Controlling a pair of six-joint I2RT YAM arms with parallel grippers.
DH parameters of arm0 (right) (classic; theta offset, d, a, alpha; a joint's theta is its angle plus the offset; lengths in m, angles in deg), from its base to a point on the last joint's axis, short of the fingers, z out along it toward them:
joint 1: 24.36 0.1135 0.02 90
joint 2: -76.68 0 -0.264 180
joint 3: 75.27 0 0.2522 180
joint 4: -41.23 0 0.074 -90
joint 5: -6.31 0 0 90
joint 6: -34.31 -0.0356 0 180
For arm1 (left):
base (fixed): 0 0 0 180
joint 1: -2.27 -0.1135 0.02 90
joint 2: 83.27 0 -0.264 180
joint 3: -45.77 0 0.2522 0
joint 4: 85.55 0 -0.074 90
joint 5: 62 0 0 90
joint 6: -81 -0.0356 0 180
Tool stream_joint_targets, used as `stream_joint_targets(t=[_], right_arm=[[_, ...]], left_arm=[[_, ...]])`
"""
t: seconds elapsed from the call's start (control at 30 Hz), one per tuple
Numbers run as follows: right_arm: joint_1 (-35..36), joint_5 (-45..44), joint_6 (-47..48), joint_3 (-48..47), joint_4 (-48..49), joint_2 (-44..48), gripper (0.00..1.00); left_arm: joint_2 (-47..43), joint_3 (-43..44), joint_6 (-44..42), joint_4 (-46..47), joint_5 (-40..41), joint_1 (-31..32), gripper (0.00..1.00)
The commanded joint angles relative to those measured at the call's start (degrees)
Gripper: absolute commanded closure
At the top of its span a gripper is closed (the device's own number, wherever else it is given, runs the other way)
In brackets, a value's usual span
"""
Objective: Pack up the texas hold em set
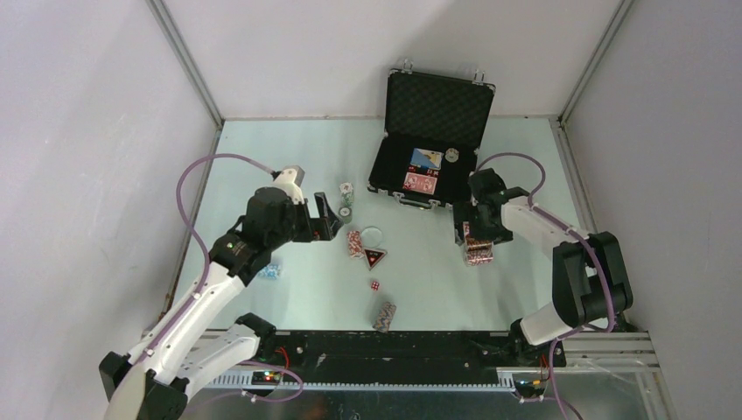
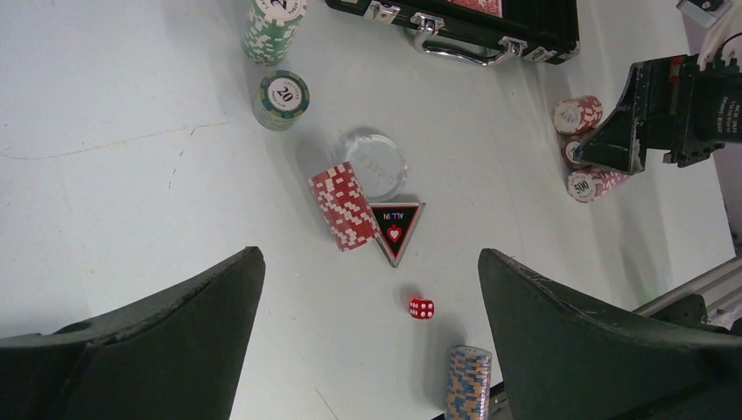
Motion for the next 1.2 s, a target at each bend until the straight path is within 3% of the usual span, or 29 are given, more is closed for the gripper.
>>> stream_joint_targets(t=[0.0,0.3,0.63,0.93,1.17], right_arm=[[-0.9,-0.5,0.3,-2.4,0.9,-0.3,0.00],[-2.9,1.6,0.1,-3.5,-0.5,3.7,0.00],[-2.9,1.6,2.1,-3.5,0.4,-2.4,0.02],[-2.4,2.5,2.6,-3.5,1.6,-5.0,0.17],[0.3,1.8,0.5,-4.0,-0.5,-1.1,0.40]], left_arm=[[-1.4,2.2,-1.8,-0.2,-0.5,0.3,0.00],[-0.6,2.6,-2.1,0.1,-1.1,0.3,0.00],[0.0,3.4,-2.3,-0.3,-1.1,0.3,0.00],[0.1,3.6,-2.3,-0.2,-0.8,0.3,0.00],[-0.3,3.3,-2.0,0.2,-0.7,0.3,0.00]])
